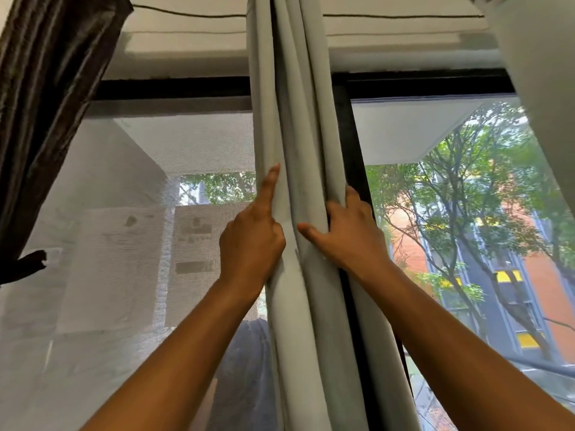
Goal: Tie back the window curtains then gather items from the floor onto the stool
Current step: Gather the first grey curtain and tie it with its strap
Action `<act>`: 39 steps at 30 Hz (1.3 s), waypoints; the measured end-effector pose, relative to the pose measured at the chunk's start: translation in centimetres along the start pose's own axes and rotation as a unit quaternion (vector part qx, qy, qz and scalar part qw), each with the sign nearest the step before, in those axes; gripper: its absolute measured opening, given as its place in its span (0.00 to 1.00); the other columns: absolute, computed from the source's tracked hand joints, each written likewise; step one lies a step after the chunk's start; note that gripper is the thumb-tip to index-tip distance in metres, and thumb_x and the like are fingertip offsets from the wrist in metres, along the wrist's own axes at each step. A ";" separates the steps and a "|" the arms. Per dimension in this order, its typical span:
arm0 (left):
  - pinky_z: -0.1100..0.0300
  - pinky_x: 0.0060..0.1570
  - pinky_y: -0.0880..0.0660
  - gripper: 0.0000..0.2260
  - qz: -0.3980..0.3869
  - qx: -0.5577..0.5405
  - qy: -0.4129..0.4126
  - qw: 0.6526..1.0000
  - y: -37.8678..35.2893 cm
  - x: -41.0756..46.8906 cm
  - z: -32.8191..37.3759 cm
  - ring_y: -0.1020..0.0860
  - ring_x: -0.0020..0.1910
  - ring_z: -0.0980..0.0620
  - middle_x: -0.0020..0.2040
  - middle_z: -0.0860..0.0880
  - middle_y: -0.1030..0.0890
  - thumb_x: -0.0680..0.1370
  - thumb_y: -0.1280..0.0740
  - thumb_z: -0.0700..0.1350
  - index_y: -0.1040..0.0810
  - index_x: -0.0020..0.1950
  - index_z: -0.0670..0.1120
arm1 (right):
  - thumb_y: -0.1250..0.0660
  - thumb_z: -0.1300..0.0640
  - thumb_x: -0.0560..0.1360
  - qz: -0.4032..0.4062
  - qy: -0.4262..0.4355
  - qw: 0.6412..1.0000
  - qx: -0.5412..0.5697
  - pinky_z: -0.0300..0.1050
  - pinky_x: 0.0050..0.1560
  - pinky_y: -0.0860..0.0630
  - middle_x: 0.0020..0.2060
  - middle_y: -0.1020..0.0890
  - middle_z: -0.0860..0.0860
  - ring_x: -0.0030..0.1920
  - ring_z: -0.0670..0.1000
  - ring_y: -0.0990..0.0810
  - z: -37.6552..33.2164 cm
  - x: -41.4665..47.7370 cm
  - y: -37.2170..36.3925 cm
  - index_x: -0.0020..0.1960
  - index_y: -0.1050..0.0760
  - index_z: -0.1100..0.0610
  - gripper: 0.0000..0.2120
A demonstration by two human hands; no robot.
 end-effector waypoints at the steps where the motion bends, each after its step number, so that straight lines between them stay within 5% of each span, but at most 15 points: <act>1: 0.58 0.25 0.35 0.40 -0.017 0.011 -0.007 1.000 -0.3 -0.3 0.2 0.32 0.26 0.52 0.30 0.49 0.32 0.77 0.40 0.38 0.62 0.74 0.65 | 0.37 0.37 0.72 -0.010 0.002 1.000 -0.020 0.59 0.63 0.33 0.76 0.52 0.52 0.73 0.58 0.46 -0.2 -0.3 -0.3 0.66 0.33 0.53 0.29; 5: 0.53 0.37 0.22 0.39 -0.051 -0.069 0.003 0.996 -1.5 -0.8 -0.2 0.21 0.36 0.46 0.44 0.43 0.19 0.77 0.37 0.44 0.62 0.74 0.64 | 0.35 0.50 0.74 0.060 0.054 0.997 -0.003 0.57 0.63 0.31 0.76 0.48 0.54 0.73 0.57 0.44 -0.8 -1.6 -0.3 0.60 0.28 0.57 0.17; 7: 0.53 0.50 0.20 0.32 -0.063 -0.262 0.034 0.962 -1.7 -1.3 -0.6 0.18 0.49 0.51 0.56 0.50 0.18 0.75 0.35 0.54 0.48 0.75 0.65 | 0.34 0.53 0.73 0.145 0.080 0.986 0.009 0.57 0.60 0.29 0.75 0.43 0.55 0.72 0.58 0.40 -0.6 -2.7 0.1 0.59 0.27 0.57 0.17; 9: 0.54 0.55 0.22 0.18 -0.046 -0.385 0.074 0.919 -1.7 -1.9 -1.1 0.19 0.52 0.60 0.54 0.58 0.18 0.74 0.37 0.64 0.27 0.63 0.64 | 0.35 0.52 0.72 0.195 0.086 0.977 0.006 0.61 0.64 0.32 0.75 0.44 0.56 0.73 0.58 0.41 -0.3 -3.9 0.2 0.65 0.31 0.55 0.22; 11: 0.57 0.54 0.24 0.14 -0.027 -0.417 0.112 0.902 -1.7 -2.3 -1.7 0.21 0.52 0.65 0.50 0.60 0.18 0.75 0.41 0.66 0.22 0.54 0.63 | 0.40 0.47 0.74 0.213 0.109 0.971 0.007 0.64 0.67 0.37 0.75 0.42 0.55 0.74 0.56 0.42 -0.4 -4.9 0.4 0.69 0.34 0.54 0.25; 15: 0.49 0.65 0.29 0.24 -0.068 -0.403 0.230 0.883 -2.9 -3.0 -2.8 0.29 0.66 0.51 0.71 0.51 0.31 0.78 0.35 0.52 0.35 0.73 0.56 | 0.51 0.38 0.76 0.176 0.131 0.973 0.078 0.65 0.71 0.46 0.68 0.30 0.50 0.71 0.49 0.37 -1.3 -6.7 1.3 0.68 0.31 0.52 0.28; 17: 0.49 0.63 0.28 0.30 -0.085 -0.443 0.306 0.838 -3.3 -3.5 -3.1 0.27 0.64 0.47 0.72 0.47 0.33 0.77 0.34 0.51 0.43 0.76 0.55 | 0.52 0.33 0.73 0.145 0.127 0.976 0.100 0.64 0.72 0.51 0.71 0.33 0.48 0.72 0.48 0.40 -2.1 -8.0 1.7 0.71 0.35 0.50 0.33; 19: 0.51 0.57 0.24 0.29 -0.055 -0.457 0.340 0.820 -3.1 -3.9 -3.8 0.23 0.54 0.48 0.66 0.45 0.26 0.77 0.33 0.49 0.40 0.75 0.51 | 0.52 0.29 0.70 0.117 0.129 0.982 0.072 0.66 0.72 0.54 0.73 0.38 0.47 0.74 0.49 0.45 -2.8 -9.4 1.6 0.73 0.39 0.49 0.38; 25: 0.56 0.46 0.22 0.20 0.017 -0.377 0.310 0.873 -1.7 -7.6 -6.0 0.20 0.45 0.56 0.49 0.54 0.20 0.73 0.27 0.46 0.26 0.63 0.54 | 0.57 0.30 0.67 0.012 0.082 0.995 -0.055 0.66 0.69 0.67 0.77 0.49 0.48 0.76 0.53 0.55 -3.3 -12.1 -0.7 0.71 0.37 0.47 0.38; 31: 0.73 0.35 0.25 0.12 0.052 -0.328 0.296 0.896 1.2 -14.7 -6.9 0.20 0.37 0.66 0.46 0.57 0.19 0.74 0.28 0.43 0.21 0.56 0.50 | 0.50 0.35 0.73 -0.056 0.020 0.997 -0.054 0.67 0.70 0.65 0.77 0.53 0.48 0.76 0.53 0.58 -3.0 -15.2 -1.8 0.72 0.40 0.48 0.31; 33: 0.75 0.33 0.27 0.09 0.048 -0.308 0.286 0.906 2.1 -16.9 -6.5 0.21 0.37 0.65 0.45 0.58 0.19 0.74 0.28 0.43 0.21 0.53 0.51 | 0.43 0.36 0.73 -0.058 0.006 0.997 -0.047 0.68 0.70 0.62 0.77 0.49 0.50 0.76 0.55 0.56 -2.9 -16.4 -2.8 0.71 0.38 0.50 0.31; 36: 0.69 0.33 0.25 0.07 0.045 -0.283 0.278 0.917 2.4 -19.2 -6.4 0.21 0.34 0.60 0.42 0.59 0.19 0.74 0.27 0.43 0.21 0.48 0.54 | 0.28 0.47 0.66 -0.022 0.007 0.998 -0.065 0.72 0.66 0.48 0.70 0.32 0.56 0.72 0.61 0.38 -2.7 -18.2 -4.8 0.62 0.27 0.56 0.27; 39: 0.61 0.37 0.22 0.06 0.022 -0.259 0.294 0.920 1.9 -21.0 -7.0 0.21 0.33 0.59 0.41 0.57 0.18 0.73 0.27 0.43 0.20 0.45 0.54 | 0.25 0.58 0.62 0.030 0.013 0.998 -0.057 0.72 0.64 0.40 0.64 0.25 0.57 0.68 0.61 0.32 -2.1 -20.4 -6.5 0.55 0.23 0.57 0.21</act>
Point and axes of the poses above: each hand's wrist, its own x-axis towards the middle knuckle, its own y-axis out of the back of the hand, z = x × y, the point moved 3 cm from there along x, towards the middle knuckle
